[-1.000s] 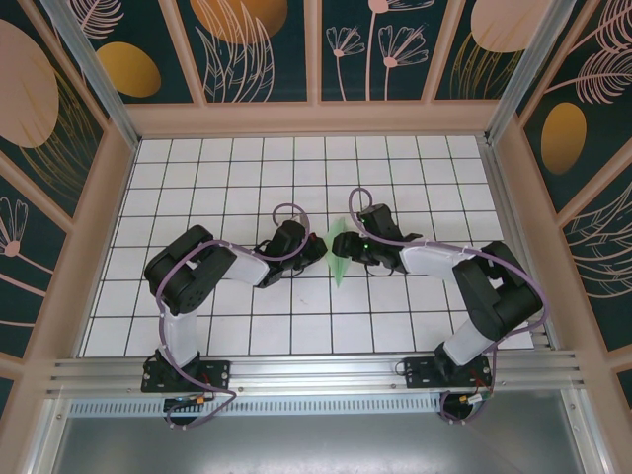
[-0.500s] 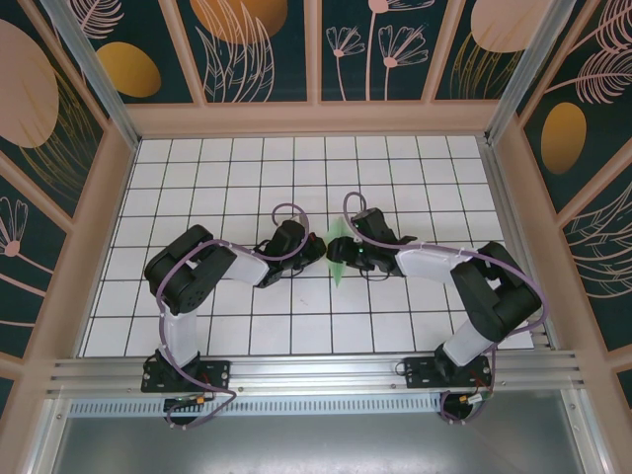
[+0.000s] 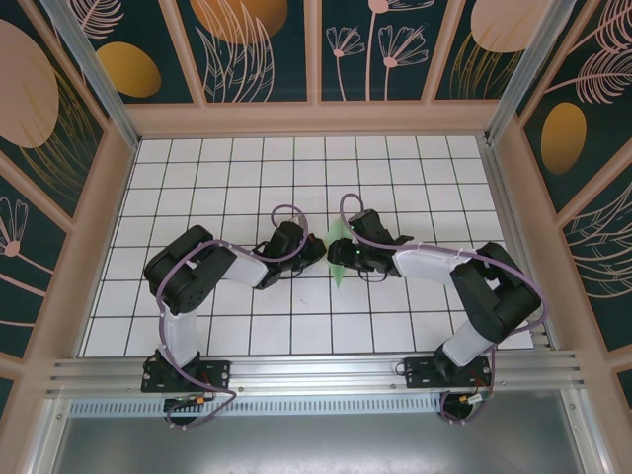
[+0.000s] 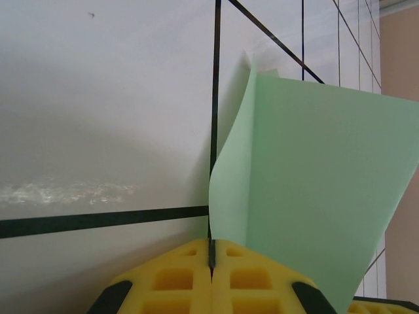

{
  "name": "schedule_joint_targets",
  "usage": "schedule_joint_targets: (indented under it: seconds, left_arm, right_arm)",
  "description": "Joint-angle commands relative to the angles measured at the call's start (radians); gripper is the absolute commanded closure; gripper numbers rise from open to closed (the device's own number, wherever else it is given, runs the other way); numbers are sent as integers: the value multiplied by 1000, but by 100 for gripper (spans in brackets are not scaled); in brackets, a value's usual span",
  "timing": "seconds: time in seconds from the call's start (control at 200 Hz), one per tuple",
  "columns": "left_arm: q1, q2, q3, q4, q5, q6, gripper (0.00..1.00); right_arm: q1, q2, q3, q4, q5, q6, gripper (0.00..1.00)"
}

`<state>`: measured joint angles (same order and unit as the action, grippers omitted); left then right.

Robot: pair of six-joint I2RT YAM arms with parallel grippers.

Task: Fold a paper plane with a square sheet of paper (pick it up from the middle)
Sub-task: Move a paper plane to the center of the table.

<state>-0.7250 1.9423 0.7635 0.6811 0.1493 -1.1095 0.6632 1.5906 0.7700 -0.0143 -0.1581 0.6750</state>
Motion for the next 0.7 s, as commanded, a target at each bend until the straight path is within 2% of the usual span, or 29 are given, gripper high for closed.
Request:
schedule_joint_targets:
  seconds: [0.0, 0.15, 0.35, 0.696]
  left_arm:
    - [5, -8, -19, 15, 12, -12, 100]
    - [6, -11, -22, 15, 14, -10, 100]
    - [6, -12, -24, 15, 16, -10, 99]
    - [6, -15, -24, 18, 19, -10, 97]
  right_arm:
    - [10, 16, 37, -39, 44, 19, 56]
    - [19, 31, 54, -62, 80, 27, 68]
    - [40, 61, 91, -103, 150, 37, 75]
    - [76, 127, 155, -158, 234, 55, 72]
